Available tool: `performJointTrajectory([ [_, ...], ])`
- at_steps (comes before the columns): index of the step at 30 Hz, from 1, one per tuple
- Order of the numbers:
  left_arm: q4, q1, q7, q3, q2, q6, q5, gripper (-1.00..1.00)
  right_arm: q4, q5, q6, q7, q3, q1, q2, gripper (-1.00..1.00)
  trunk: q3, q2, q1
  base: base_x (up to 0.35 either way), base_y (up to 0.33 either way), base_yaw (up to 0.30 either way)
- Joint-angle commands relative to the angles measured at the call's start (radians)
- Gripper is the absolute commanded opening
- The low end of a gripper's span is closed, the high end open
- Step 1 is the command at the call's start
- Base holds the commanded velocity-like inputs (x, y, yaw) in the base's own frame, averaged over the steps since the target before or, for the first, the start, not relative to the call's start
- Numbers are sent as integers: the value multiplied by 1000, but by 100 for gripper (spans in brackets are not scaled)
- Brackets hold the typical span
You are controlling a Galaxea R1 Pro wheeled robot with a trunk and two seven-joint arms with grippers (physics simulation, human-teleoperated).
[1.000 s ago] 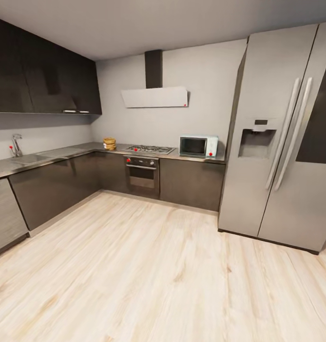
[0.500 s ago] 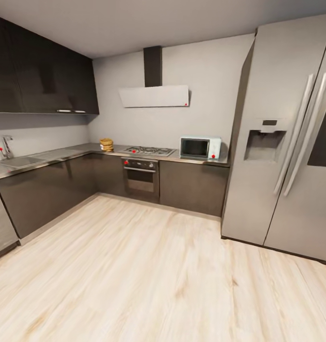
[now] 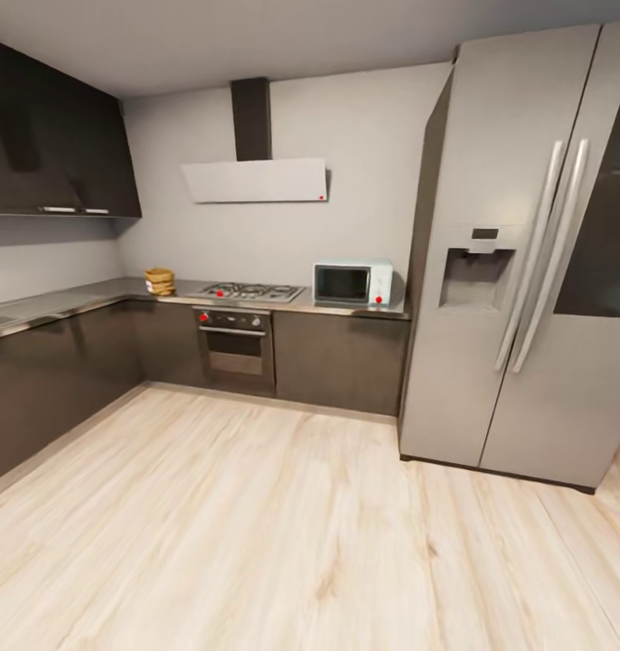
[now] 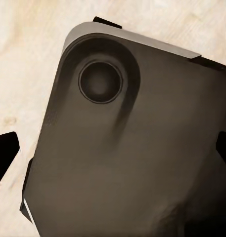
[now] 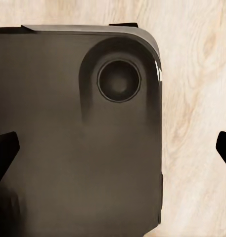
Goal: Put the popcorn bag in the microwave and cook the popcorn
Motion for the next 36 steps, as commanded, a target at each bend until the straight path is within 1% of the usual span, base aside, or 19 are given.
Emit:
performJointTrajectory([
  [1,0,0,1,-3,0,-3,6,100,2,-5,-6,0,0,-1,0,100,-1,0,1,328,120,-245],
  [18,0,0,1,-3,0,-3,6,100,2,-5,-6,0,0,-1,0,100,-1,0,1,328,120,-241],
  [36,0,0,1,-3,0,-5,6,100,2,-2,-6,1,2,-1,0,100,-1,0,1,328,121,-12],
])
